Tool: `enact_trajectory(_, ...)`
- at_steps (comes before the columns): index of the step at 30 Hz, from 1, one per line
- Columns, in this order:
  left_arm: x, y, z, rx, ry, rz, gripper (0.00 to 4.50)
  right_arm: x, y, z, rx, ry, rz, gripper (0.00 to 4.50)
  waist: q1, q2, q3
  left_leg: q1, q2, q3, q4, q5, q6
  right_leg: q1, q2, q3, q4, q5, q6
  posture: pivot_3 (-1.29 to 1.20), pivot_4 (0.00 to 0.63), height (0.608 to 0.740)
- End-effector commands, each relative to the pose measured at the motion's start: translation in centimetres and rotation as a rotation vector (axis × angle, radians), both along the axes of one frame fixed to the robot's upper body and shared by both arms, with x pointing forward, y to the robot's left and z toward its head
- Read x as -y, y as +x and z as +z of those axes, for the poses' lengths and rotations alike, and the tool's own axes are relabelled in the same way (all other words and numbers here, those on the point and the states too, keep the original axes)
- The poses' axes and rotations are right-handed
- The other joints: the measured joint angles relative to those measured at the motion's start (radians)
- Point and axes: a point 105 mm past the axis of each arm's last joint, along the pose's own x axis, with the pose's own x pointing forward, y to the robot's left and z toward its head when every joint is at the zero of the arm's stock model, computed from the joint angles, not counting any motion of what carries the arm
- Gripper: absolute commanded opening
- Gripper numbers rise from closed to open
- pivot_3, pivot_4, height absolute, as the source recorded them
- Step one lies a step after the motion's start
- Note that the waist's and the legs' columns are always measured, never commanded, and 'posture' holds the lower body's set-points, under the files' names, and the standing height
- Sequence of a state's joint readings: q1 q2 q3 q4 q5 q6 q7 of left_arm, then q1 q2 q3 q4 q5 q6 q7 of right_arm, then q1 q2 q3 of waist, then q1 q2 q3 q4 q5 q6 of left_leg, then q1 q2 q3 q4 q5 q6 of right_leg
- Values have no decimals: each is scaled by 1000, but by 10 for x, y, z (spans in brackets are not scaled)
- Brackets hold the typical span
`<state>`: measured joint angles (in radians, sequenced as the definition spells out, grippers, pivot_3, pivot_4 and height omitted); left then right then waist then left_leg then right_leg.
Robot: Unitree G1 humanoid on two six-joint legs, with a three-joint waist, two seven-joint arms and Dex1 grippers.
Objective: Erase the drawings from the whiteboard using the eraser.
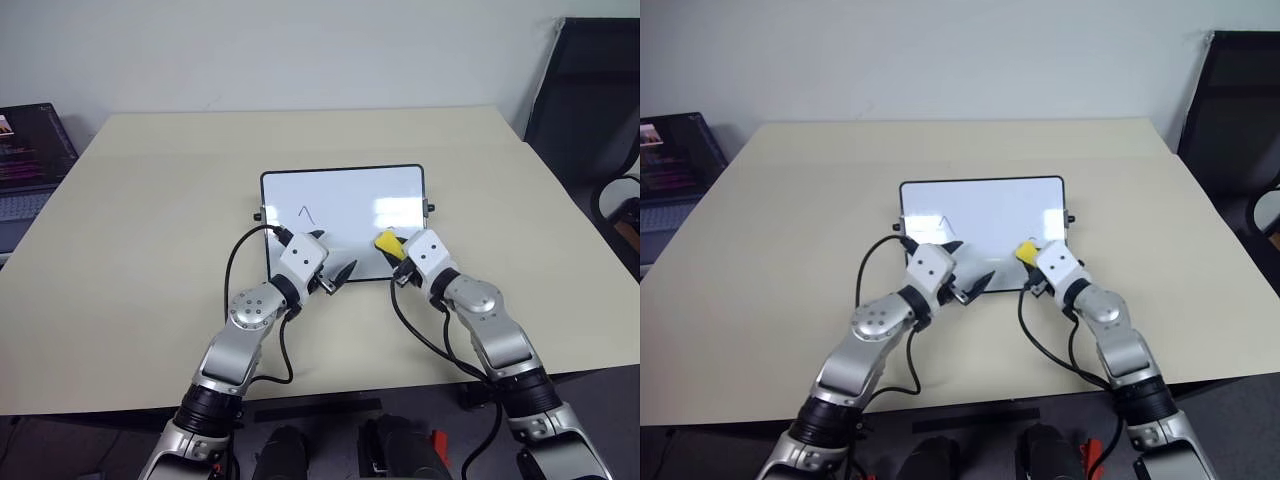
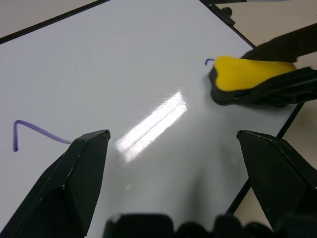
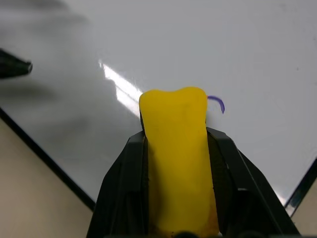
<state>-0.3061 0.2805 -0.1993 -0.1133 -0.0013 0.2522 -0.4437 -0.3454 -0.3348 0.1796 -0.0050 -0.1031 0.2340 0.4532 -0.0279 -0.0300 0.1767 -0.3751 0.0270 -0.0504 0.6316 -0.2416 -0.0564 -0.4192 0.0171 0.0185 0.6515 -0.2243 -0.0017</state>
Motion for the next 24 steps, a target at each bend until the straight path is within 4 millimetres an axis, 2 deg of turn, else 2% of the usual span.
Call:
enact_trajectory(1,2,-3,14,55,-16,-9,4500,13,1,-3,-13,-15,-48,1222,0,0,0,0,0,0,0,0,0,0,0,0,0,0,0,0,150,740)
enact_trajectory(3,3,-3,14,54,-17,-14,4500,13,5,5,16,5,-58,1222,0,0,0,0,0,0,0,0,0,0,0,0,0,0,0,0,150,740)
enact_trajectory(7,5,0,15,56,-19,-21,4500,6,17,38,144,87,-69,1222,-4,0,0,0,0,1,1,0,0,0,0,0,0,0,0,0,150,740)
enact_trajectory(12,8,0,16,56,-21,-31,4500,-2,27,54,223,110,-77,1222,-3,0,0,-1,0,1,-1,0,0,-1,0,0,-1,0,0,0,150,740)
enact_trajectory(16,7,0,16,57,-21,-31,4500,-4,31,45,188,84,-83,1222,-1,0,0,-3,0,0,-1,0,0,-2,0,0,-2,0,0,0,150,740)
enact_trajectory(19,6,-1,16,58,-20,-27,4500,-4,29,30,124,39,-76,1222,-1,0,0,-3,0,0,-1,0,0,-2,0,0,-2,0,0,0,150,740)
enact_trajectory(24,5,-3,16,60,-19,-18,4500,6,14,11,49,-9,-76,1222,-1,0,0,-1,0,0,-1,0,0,-1,0,0,-2,0,0,0,150,740)
